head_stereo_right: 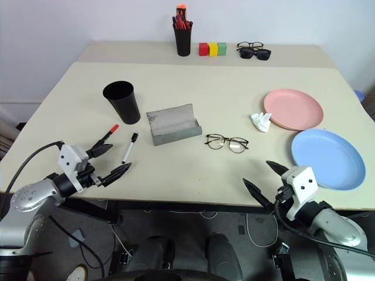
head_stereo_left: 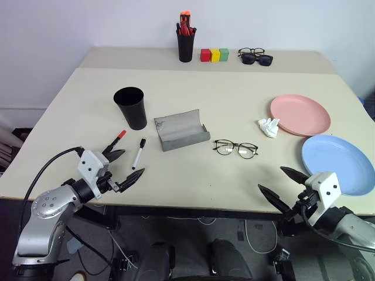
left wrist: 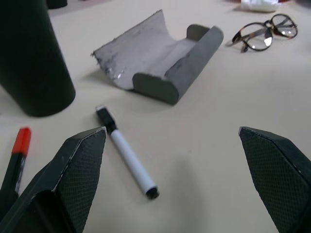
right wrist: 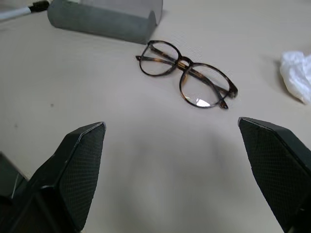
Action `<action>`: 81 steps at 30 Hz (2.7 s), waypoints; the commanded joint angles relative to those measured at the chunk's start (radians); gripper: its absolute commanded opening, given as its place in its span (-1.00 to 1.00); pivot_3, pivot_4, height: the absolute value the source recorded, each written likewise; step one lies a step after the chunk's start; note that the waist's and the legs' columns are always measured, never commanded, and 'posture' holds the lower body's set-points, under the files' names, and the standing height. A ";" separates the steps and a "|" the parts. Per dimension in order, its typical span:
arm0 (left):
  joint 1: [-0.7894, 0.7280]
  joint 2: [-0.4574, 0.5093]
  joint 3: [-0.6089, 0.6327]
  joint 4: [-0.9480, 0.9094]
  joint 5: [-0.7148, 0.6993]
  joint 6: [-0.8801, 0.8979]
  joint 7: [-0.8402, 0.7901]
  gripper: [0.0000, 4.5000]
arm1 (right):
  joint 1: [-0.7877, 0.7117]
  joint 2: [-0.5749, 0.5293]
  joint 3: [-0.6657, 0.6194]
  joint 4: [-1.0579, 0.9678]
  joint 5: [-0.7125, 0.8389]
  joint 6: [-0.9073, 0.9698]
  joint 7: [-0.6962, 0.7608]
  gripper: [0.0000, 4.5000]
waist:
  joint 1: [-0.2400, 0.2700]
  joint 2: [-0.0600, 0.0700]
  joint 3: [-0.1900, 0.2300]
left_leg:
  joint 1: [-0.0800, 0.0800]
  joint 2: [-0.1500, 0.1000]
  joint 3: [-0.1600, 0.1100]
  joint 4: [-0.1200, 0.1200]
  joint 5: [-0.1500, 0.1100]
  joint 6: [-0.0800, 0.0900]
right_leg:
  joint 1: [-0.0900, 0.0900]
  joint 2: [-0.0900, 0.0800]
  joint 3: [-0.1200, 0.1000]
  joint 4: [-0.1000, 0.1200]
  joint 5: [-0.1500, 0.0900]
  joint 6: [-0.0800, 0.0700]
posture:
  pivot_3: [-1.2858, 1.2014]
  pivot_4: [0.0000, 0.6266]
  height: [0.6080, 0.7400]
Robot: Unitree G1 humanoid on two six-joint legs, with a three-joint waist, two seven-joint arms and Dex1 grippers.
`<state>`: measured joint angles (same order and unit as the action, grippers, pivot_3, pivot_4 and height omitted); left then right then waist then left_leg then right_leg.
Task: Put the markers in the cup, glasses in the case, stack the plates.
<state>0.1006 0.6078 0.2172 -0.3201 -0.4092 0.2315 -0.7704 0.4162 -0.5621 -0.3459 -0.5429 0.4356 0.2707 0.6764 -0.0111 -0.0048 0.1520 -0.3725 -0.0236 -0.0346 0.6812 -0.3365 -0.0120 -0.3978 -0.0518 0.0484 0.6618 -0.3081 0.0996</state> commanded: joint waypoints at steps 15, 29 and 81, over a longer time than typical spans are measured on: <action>-0.160 0.139 0.154 -0.227 -0.479 0.660 0.243 1.00 | -0.299 -0.074 0.286 -0.073 0.071 -0.026 0.211 0.98 | -0.002 -0.002 0.001 | 0.000 0.000 0.000 0.001 0.000 0.000 | -0.001 0.001 0.000 0.001 0.000 0.000 | 0.03 -0.52 1.00; -0.471 0.187 -0.020 -0.074 -0.419 0.967 0.478 1.00 | -0.372 -0.057 0.265 0.064 0.128 -0.068 0.271 0.98 | -0.005 -0.004 0.003 | -0.002 -0.001 -0.001 0.000 0.004 -0.006 | -0.004 0.001 -0.001 0.002 0.000 0.000 | 0.03 -0.52 1.00; -0.882 -0.070 -0.203 -0.080 -0.375 1.003 0.468 -0.96 | -0.421 0.014 0.266 0.144 0.089 -0.103 0.162 1.00 | 0.000 -0.008 0.005 | -0.003 -0.002 -0.001 0.002 0.007 -0.012 | -0.007 0.001 0.000 0.006 0.000 0.000 | 0.03 -0.52 1.00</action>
<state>-0.7600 0.5371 -0.0200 -0.3622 -0.8541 1.4141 -0.2715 0.0121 -0.5644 -0.0544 -0.3975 0.4945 0.1628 0.8508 -0.0114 -0.0127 0.1569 -0.3758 -0.0255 -0.0357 0.6833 -0.3297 -0.0239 -0.4045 -0.0506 0.0481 0.6673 -0.3078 0.1000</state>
